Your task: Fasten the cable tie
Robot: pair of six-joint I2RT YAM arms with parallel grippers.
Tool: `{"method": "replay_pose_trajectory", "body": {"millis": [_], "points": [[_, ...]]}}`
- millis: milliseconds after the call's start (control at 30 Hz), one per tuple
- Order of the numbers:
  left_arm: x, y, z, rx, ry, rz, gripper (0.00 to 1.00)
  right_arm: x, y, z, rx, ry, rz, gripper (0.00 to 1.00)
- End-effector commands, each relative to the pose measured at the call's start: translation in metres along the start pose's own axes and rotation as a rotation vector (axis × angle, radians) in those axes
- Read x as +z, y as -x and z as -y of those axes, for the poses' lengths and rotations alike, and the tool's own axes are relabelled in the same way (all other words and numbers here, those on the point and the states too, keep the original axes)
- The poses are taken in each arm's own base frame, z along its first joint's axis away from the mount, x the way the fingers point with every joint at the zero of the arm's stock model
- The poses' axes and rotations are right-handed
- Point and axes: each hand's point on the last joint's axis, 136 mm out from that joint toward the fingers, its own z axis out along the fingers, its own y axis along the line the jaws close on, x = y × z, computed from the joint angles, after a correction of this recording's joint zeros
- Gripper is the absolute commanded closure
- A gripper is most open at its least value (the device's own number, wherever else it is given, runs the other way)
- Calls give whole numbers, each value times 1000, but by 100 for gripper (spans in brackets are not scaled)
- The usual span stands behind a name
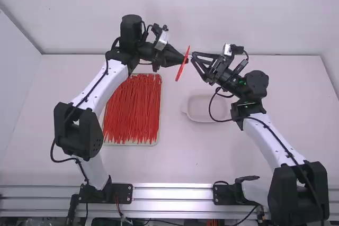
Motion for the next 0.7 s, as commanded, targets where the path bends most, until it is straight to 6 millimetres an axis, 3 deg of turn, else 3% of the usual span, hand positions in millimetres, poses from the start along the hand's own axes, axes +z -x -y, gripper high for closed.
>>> {"method": "replay_pose_trajectory", "body": {"millis": [0,367,667], "points": [[5,3,9,-37,-38,8,99,1,1,-9,-18,18,-12,46],[16,2,15,-46,-64,8,99,-5,12,-7,-1,10,21,46],[29,5,20,-9,-97,11,99,-6,15,-19,-28,51,34,47]]}}
